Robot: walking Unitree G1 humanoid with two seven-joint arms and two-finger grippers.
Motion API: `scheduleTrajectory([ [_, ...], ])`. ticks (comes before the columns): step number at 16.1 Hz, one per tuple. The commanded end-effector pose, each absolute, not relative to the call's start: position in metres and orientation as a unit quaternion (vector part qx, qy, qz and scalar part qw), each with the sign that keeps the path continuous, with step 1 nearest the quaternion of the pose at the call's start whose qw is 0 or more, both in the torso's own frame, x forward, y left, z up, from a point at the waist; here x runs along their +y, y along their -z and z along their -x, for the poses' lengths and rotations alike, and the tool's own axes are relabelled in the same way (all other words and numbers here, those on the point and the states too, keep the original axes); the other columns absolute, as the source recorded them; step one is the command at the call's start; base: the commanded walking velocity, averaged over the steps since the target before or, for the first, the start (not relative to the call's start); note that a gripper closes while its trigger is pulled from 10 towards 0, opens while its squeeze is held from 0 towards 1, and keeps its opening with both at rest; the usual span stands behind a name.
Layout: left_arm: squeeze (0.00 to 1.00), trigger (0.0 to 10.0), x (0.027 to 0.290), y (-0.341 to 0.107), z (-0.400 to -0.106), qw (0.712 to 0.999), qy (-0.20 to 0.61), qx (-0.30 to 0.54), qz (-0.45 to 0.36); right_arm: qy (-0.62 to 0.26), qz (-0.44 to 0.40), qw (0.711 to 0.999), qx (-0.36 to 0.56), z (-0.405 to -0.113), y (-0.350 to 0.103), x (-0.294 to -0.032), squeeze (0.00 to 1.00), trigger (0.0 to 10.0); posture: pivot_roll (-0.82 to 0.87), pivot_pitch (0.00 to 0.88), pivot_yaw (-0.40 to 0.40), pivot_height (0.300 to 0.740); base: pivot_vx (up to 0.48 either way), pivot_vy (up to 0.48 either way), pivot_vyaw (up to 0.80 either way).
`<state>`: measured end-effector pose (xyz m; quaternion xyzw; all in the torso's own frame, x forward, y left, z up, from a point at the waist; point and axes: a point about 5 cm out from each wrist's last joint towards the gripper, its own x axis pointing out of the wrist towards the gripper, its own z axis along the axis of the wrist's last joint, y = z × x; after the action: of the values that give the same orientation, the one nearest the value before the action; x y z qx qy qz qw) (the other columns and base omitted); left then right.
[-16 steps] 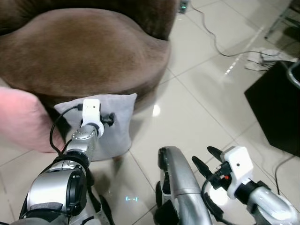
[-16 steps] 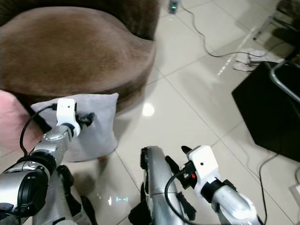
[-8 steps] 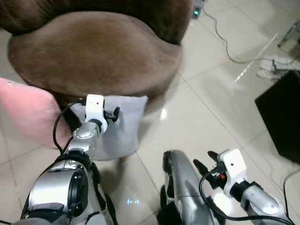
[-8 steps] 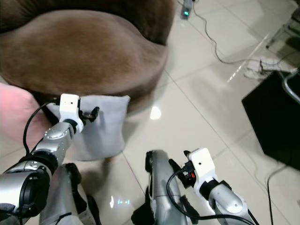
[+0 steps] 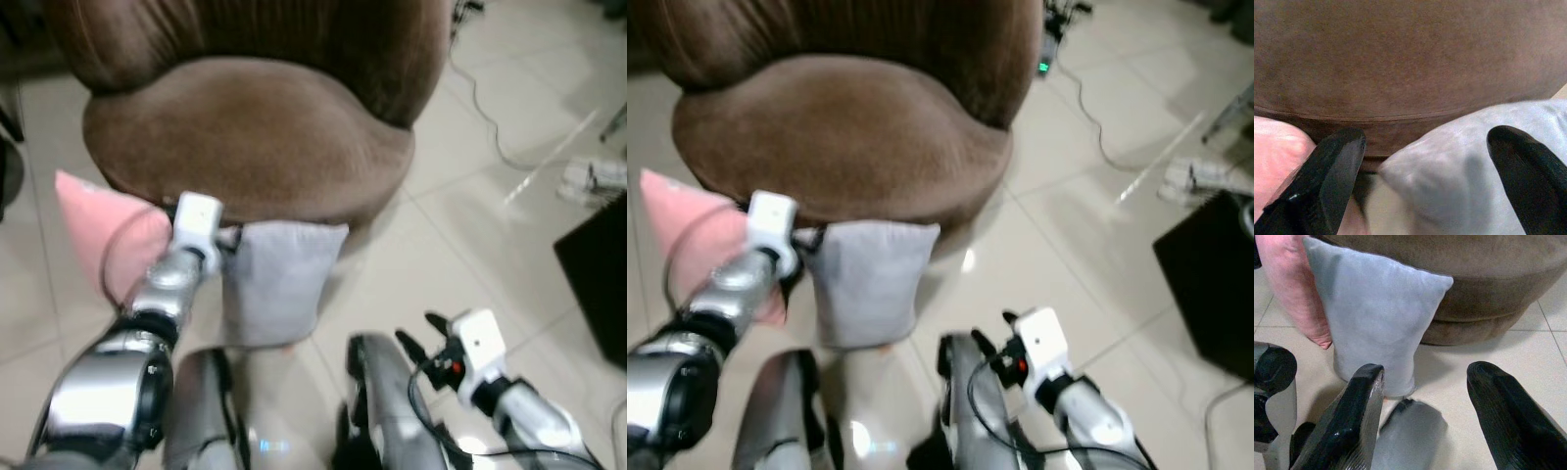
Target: Move the pillow to the sofa from floor
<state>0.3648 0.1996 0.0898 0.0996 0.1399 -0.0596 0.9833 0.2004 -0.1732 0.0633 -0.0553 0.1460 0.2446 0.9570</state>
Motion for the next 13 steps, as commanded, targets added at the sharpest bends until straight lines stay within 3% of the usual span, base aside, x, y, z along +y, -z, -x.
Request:
scheduleTrajectory([
  [1,0.00,10.0,0.183,-0.083,-0.364,0.979,0.083,0.153,-0.109,-0.235,0.061,0.957,0.158,-0.196,-0.060,-0.181,0.00,10.0,-0.31,0.187,-0.064,0.520,0.292,-0.379,0.00],
  [6,0.00,10.0,0.183,-0.081,-0.363,0.974,0.085,0.160,-0.138,-0.241,0.059,0.957,0.153,-0.195,-0.061,-0.178,0.00,10.0,-0.32,0.195,-0.061,0.520,0.322,-0.352,0.00],
  [13,0.00,10.0,0.198,-0.089,-0.366,0.977,0.064,0.157,-0.126,-0.243,0.055,0.957,0.151,-0.192,-0.062,-0.177,0.00,10.0,-0.32,0.213,-0.055,0.520,0.000,0.000,0.00],
])
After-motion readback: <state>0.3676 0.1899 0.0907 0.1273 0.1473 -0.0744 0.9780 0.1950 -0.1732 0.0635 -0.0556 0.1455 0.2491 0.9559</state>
